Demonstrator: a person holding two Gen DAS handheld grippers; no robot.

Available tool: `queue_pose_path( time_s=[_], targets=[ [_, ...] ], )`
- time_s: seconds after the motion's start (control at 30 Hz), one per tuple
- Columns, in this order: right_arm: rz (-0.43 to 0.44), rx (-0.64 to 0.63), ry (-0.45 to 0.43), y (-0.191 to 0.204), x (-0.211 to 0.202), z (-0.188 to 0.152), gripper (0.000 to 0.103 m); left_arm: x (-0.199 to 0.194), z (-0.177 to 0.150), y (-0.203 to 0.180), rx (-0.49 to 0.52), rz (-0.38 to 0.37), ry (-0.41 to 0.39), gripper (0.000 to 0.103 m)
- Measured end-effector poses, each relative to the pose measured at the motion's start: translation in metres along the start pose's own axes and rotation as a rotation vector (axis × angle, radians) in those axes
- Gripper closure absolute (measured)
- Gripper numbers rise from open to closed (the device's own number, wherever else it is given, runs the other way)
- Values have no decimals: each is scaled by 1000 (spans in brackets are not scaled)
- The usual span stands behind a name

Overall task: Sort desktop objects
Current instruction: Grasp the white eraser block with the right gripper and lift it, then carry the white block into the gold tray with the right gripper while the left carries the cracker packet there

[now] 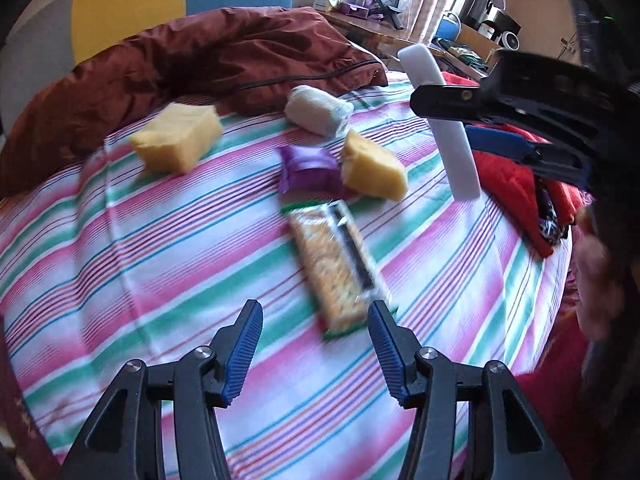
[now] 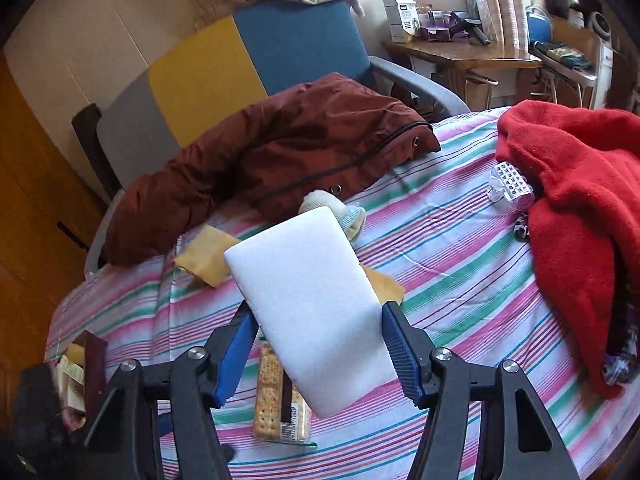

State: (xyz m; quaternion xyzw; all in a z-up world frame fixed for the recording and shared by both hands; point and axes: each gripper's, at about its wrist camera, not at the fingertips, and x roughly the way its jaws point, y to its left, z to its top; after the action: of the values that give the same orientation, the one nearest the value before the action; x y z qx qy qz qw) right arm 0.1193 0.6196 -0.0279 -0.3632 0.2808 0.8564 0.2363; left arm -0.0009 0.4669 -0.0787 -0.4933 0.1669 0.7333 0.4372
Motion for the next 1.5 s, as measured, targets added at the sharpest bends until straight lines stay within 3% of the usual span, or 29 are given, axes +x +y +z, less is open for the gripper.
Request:
queue_pose_path(
  time_s=[0.23, 0.47, 0.6, 0.73, 0.87, 1.0, 1.27, 1.5],
  targets=[
    [24, 35, -17, -7, -5, 2, 39, 38, 28, -12, -17, -6, 39, 47],
    [36, 44, -29, -7, -7, 3, 39, 74, 41, -13, -15, 41, 98, 44],
    [21, 35, -37, -6, -8, 3, 39, 77, 38, -19, 55, 71, 81, 40],
    [15, 39, -43, -8, -9, 3, 39, 74, 33, -14, 45, 44, 59, 40],
    [8, 31, -29, -7, -6, 2, 39, 70, 33, -10, 43, 63, 55, 54],
    [-2, 21, -19, -6, -3, 2, 39, 67, 32, -4, 22, 45, 45, 54],
    [-13, -48, 10, 5, 5, -2, 39, 37, -11, 13, 39, 110, -1, 54],
    [-30, -201, 53, 32, 16, -13, 39, -4, -65, 38, 7, 175, -53, 54]
  ],
)
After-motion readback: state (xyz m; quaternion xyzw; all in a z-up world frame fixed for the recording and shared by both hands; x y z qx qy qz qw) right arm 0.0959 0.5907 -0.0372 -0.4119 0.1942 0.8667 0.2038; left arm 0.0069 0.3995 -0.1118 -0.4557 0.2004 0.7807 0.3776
